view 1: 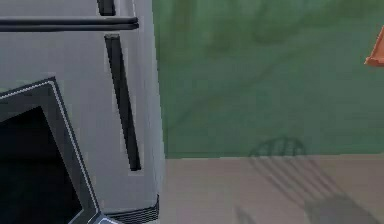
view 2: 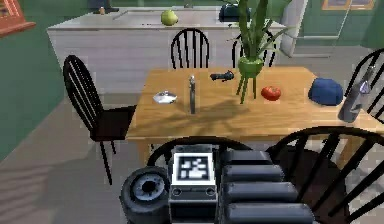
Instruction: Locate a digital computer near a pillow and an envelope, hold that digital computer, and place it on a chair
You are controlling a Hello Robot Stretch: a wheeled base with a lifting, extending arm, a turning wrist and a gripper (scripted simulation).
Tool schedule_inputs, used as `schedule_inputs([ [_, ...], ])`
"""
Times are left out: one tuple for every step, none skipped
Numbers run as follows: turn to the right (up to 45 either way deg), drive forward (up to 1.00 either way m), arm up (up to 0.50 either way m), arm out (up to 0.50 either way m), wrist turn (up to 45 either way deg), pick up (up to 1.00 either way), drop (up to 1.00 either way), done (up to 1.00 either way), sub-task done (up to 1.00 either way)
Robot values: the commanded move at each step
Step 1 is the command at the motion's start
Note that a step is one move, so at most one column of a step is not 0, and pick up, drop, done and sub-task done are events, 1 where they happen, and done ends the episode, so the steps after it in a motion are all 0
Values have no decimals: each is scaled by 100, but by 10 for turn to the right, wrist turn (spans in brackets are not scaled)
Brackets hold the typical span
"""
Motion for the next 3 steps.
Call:
schedule_inputs([
  [0,20,0,0,0,0,0,0,0],
  [450,0,0,0,0,0,0,0,0],
  [0,100,0,0,0,0,0,0,0],
])
